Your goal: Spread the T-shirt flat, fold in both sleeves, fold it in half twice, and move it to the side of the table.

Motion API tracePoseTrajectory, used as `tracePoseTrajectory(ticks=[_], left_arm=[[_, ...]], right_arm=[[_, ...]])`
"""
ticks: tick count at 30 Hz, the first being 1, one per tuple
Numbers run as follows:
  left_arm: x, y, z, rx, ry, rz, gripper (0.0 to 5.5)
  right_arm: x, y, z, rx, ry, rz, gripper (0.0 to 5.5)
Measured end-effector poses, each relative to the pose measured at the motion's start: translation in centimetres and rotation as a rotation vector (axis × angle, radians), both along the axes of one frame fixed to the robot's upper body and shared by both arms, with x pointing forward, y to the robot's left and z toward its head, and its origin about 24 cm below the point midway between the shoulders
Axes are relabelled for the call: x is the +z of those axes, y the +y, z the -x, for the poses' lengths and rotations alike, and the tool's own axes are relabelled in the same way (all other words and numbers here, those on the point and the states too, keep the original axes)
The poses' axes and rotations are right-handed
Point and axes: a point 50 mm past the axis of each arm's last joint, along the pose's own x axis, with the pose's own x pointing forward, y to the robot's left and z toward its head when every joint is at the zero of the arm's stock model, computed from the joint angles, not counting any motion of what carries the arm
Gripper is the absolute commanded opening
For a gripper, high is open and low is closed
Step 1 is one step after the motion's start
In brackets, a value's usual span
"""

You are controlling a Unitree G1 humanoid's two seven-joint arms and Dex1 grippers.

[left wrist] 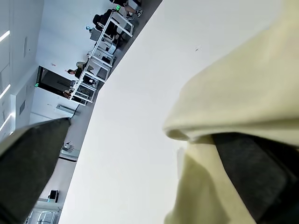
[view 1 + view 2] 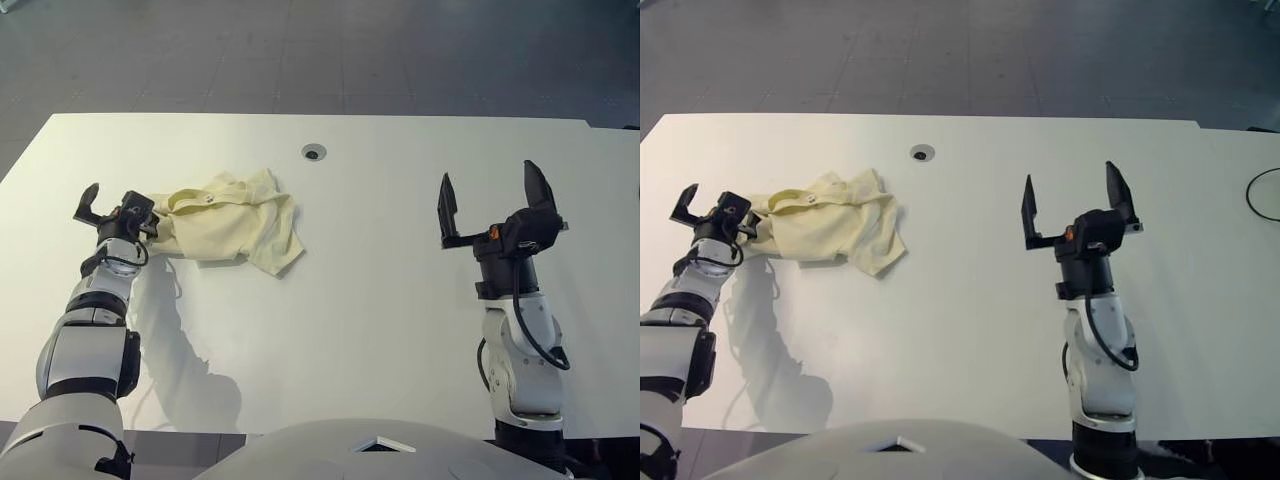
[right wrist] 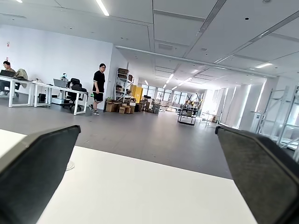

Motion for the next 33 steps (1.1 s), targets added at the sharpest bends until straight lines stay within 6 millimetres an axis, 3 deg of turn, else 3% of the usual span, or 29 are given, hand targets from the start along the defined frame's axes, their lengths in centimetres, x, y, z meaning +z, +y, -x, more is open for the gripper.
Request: tracePoseTrajectory(ticks=[6, 18, 26, 33], left_arm=[[-0.6, -3.2, -0.8, -0.149, -0.025, 0.11, 5.4], [-2.3, -9.4, 0.2, -0.466, -0.068, 0.272, 5.4], [-2.8, -13.5, 2.8, -0.649, -0.087, 0.345, 5.4], [-2.5, -17.0, 6.1, -0.762, -0.036, 0.403, 5.4]], right_arm=[[0.6, -0.3, -0.6, 0.006, -0.025, 0.006, 5.37], [0.8, -0.7, -1.6, 0.009, -0.018, 0.016, 5.37], [-0.4, -1.3, -2.4, 0.036, 0.155, -0.104, 5.37], [-0.8, -1.9, -2.7, 0.017, 0.191, -0.126, 5.37]])
